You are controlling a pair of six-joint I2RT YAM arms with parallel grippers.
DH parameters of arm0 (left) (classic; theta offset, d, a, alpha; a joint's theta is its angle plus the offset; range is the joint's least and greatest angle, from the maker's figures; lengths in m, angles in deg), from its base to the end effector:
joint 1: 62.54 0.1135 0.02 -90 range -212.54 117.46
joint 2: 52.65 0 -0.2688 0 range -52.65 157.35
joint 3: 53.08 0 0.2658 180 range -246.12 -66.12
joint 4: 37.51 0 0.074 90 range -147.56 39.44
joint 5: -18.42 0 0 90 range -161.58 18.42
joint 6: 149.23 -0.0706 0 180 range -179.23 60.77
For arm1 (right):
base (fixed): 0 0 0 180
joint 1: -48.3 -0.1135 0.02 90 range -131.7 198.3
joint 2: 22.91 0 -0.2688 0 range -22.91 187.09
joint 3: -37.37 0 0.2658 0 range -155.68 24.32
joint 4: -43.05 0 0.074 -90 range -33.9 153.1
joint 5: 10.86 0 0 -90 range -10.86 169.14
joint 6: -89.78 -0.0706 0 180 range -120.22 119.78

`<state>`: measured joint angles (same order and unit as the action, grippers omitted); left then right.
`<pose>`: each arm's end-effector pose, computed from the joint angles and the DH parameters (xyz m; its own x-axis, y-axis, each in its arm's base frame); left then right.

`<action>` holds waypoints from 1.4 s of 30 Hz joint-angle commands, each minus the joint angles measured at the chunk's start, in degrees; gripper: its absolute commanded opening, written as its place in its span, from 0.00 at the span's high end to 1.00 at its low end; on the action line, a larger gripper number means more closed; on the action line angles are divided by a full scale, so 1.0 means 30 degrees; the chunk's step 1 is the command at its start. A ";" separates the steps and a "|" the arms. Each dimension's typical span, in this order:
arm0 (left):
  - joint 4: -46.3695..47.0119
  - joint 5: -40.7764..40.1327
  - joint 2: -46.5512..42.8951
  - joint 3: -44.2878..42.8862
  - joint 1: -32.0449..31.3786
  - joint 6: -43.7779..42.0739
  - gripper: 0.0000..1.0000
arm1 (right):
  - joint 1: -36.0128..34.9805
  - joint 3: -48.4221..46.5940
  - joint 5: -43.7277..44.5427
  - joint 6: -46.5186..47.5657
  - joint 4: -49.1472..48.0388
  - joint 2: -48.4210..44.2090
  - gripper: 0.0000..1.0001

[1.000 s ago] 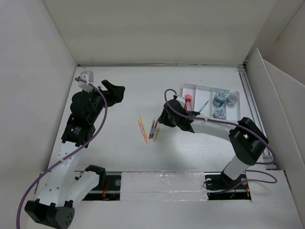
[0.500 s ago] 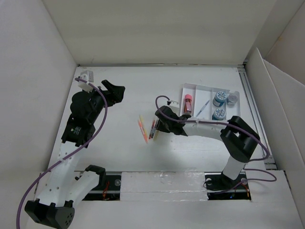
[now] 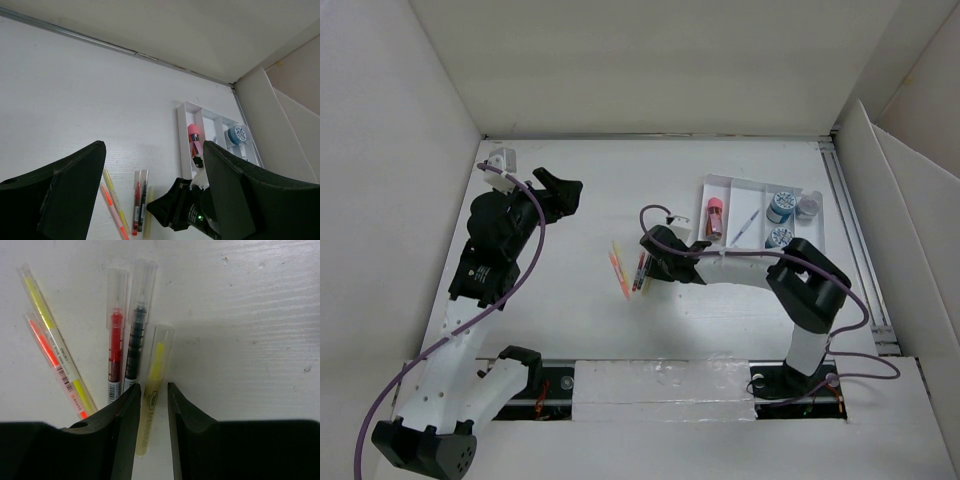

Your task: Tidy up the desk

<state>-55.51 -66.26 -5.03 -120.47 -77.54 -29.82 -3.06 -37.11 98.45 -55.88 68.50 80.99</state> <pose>0.2235 -0.0667 0.4064 -0.1445 -0.4675 -0.8721 0.3171 0.8130 -0.4883 0.2661 0.2955 0.1289 -0.7986 0.2490 -0.5479 0.0729 0.9437 0.3226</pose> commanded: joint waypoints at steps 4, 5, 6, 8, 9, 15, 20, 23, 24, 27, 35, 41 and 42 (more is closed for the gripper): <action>0.1065 0.0014 -0.0490 0.0156 -0.0037 -0.0193 0.26 | -0.0138 -0.0852 0.1294 -0.0489 0.0958 0.0495 0.73; 0.1064 -0.0074 -0.0491 0.0186 -0.0037 -0.0222 0.26 | -0.0138 -0.0794 0.2052 -0.0519 0.1195 0.0437 0.76; 0.1006 -0.0075 -0.0520 0.0157 -0.0037 -0.0223 0.26 | -0.0138 -0.0677 0.2378 -0.0577 0.1284 0.0349 0.77; 0.1035 0.0041 -0.0491 0.0156 -0.0037 -0.0223 0.26 | -0.0138 -0.0443 0.3109 -0.0461 0.1577 0.0056 0.83; 0.1093 0.0071 -0.0520 0.0186 -0.0037 -0.0194 0.26 | -0.0138 -0.0326 0.3346 -0.0490 0.1723 -0.0003 0.85; 0.1181 0.0072 -0.0550 0.0215 -0.0037 -0.0223 0.26 | 0.0212 0.0699 0.3173 -0.0432 0.1345 -0.1407 1.00; 0.1181 0.0130 -0.0578 0.0274 -0.0037 -0.0193 0.26 | 0.0885 0.1198 0.2647 0.0066 0.0642 -0.4388 1.00; 0.1094 0.0130 -0.0520 0.0216 -0.0037 -0.0193 0.26 | 0.2260 0.1783 0.1713 0.0417 0.0203 -0.6266 1.00; 0.1123 0.0217 -0.0578 0.0244 -0.0037 -0.0193 0.26 | 0.2757 0.1988 0.1534 0.0534 0.0056 -0.7404 1.00; 0.1211 0.0276 -0.0608 0.0245 -0.0037 -0.0164 0.26 | 0.5070 0.2488 0.1268 0.0828 -0.0180 -0.8875 0.99; 0.1153 0.0570 -0.0374 0.0186 -0.0037 -0.0076 0.26 | 1.0521 0.2779 -0.2210 0.0156 -0.1229 -0.7740 0.99; 0.1182 0.0423 -0.0550 0.0304 -0.0037 -0.0105 0.26 | 1.3980 0.2869 -0.5175 -0.0344 -0.2991 -0.6304 0.99; 0.1181 0.0539 -0.0521 0.0274 -0.0037 -0.0106 0.26 | 1.4244 0.2782 -0.5322 -0.0373 -0.3021 -0.6186 0.98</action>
<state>-54.76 -65.52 -5.71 -120.05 -77.54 -29.80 37.93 -28.19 88.13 -56.06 64.70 62.74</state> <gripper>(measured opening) 0.745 0.148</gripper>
